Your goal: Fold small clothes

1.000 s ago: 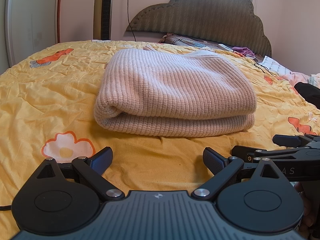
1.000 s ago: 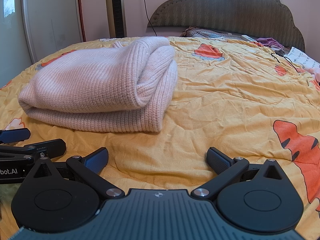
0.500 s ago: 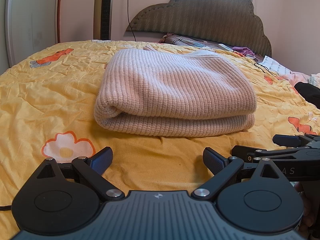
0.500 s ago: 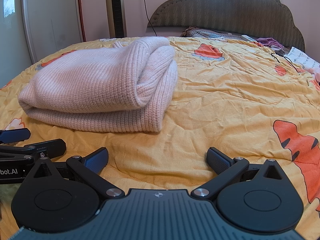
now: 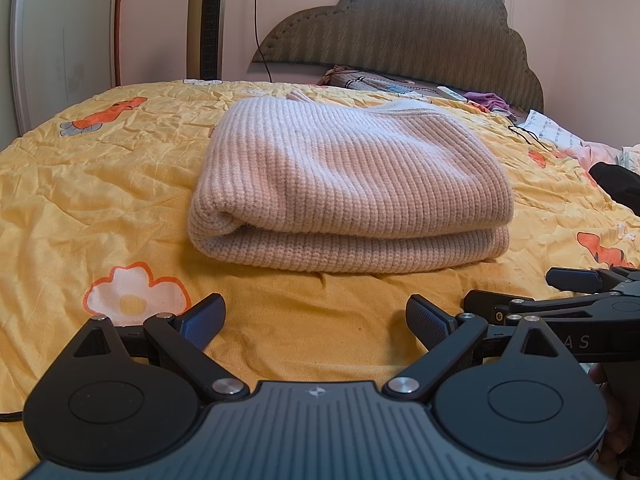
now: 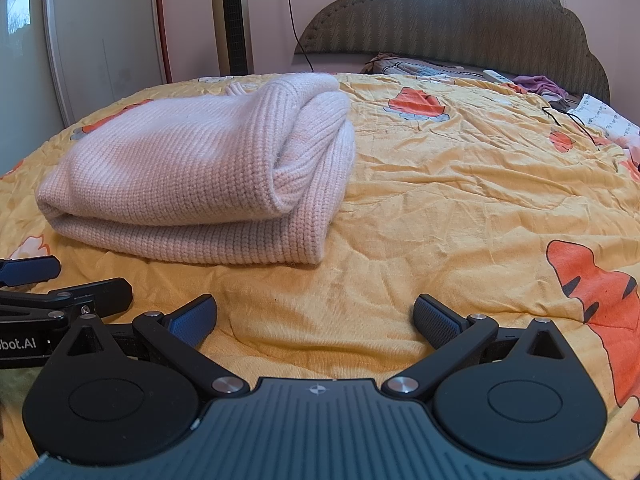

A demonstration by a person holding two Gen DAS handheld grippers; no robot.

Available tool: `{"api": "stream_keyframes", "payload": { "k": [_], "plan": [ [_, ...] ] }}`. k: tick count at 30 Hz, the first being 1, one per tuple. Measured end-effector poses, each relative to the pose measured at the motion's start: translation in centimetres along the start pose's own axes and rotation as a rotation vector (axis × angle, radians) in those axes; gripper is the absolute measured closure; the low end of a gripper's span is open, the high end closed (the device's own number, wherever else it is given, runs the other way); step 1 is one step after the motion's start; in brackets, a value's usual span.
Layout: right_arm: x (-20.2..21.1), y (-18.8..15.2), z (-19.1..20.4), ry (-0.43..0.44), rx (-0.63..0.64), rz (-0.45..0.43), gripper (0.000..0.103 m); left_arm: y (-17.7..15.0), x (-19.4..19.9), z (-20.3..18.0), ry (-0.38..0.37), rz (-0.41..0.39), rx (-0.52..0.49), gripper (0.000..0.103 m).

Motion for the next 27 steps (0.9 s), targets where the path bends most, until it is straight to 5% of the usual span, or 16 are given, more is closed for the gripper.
{"api": "stream_keyframes", "payload": {
  "k": [27],
  "plan": [
    [0.03, -0.01, 0.03, 0.002, -0.001, -0.001, 0.001, 0.00, 0.31, 0.35, 0.018, 0.002, 0.017, 0.005]
  ]
}}
Point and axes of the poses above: each gripper's, at about its wrist camera, not at the fingertips, and x roughly against the way its jaws point, z to its left, y to its top, the point moved 8 cm from there along -x, roughly the way its jaws point, and after that the axes turned 10 degrees about z, right-handed, at the moved point
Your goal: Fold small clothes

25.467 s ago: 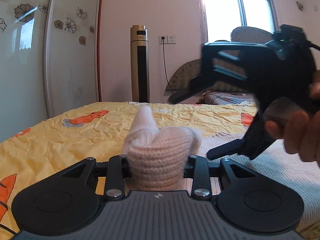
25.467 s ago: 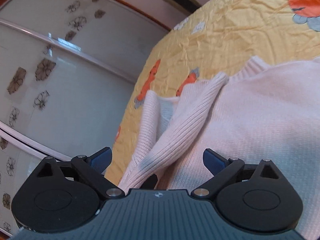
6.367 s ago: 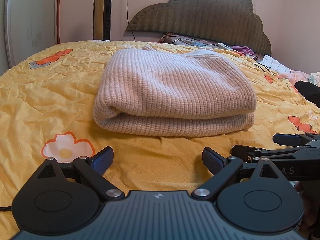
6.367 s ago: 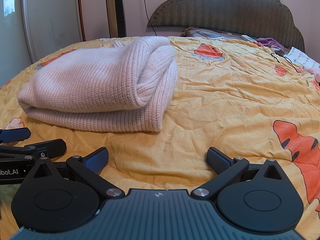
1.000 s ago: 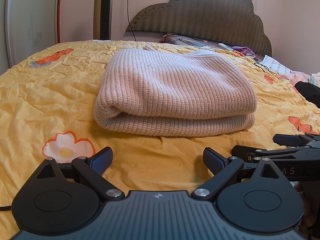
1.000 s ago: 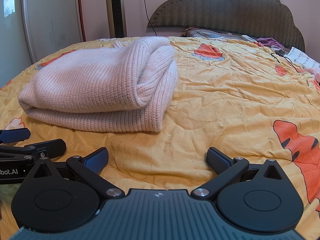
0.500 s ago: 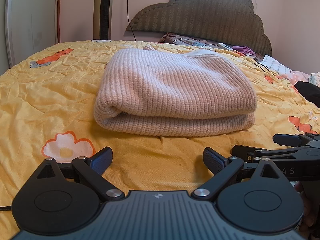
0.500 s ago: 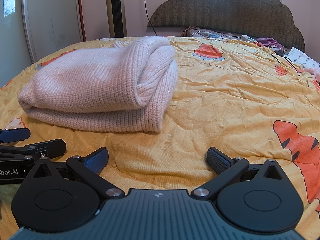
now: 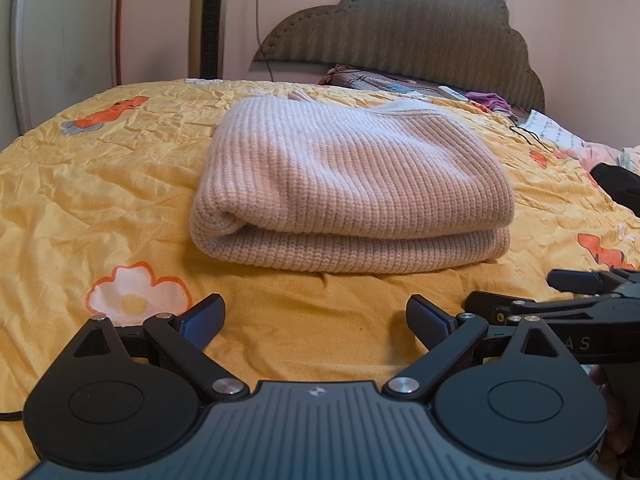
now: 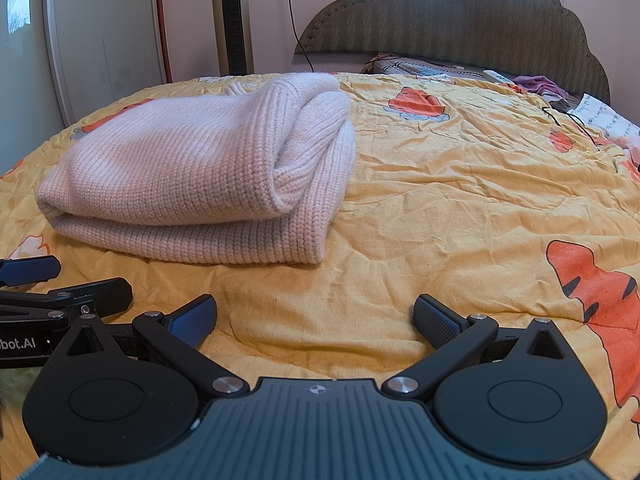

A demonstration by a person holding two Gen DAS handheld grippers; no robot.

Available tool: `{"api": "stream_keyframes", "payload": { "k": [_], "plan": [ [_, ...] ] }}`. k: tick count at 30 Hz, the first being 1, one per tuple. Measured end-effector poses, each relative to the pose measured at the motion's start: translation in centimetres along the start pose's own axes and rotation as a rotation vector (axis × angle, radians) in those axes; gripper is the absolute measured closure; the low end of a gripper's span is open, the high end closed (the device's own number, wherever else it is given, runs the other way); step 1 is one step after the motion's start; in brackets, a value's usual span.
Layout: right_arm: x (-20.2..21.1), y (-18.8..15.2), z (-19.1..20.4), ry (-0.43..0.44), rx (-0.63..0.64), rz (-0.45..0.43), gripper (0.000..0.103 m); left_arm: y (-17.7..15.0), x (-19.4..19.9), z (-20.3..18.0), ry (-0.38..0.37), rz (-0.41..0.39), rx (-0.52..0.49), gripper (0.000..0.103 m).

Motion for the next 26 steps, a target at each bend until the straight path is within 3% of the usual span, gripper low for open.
{"api": "stream_keyframes", "payload": {
  "k": [3, 6, 9, 15, 19, 26],
  "plan": [
    [0.2, 0.0, -0.2, -0.005, -0.004, 0.005, 0.001, 0.0, 2.4, 0.8, 0.046, -0.048, 0.042, 0.005],
    [1.7, -0.4, -0.9, 0.024, -0.063, 0.036, 0.000, -0.1, 5.2, 0.6, 0.026, -0.069, 0.025, 0.005],
    [3.5, -0.9, -0.9, 0.067, -0.087, 0.060, 0.000, -0.7, 6.0, 0.1, -0.008, 0.011, 0.020, 0.005],
    [4.8, -1.8, 0.6, 0.073, -0.012, 0.067, 0.000, -2.1, 4.5, -0.9, -0.087, 0.137, 0.073, 0.000],
    [3.9, -1.5, 1.0, 0.076, 0.003, 0.074, 0.000, -1.5, 4.2, -0.6, -0.023, 0.074, 0.074, 0.000],
    [2.2, -0.4, 0.8, 0.101, -0.010, 0.089, 0.000, 0.5, 4.7, -1.0, 0.003, 0.036, 0.040, 0.000]
  ]
}}
Point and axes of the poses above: each gripper's, at about its wrist camera, not at the fingertips, and x roughly against the way its jaws point, z to its left, y to its top, the point moved 8 cm from there along -x, roughly the way its jaws point, and after that the axes turned 10 degrees about z, right-handed, at the moved point
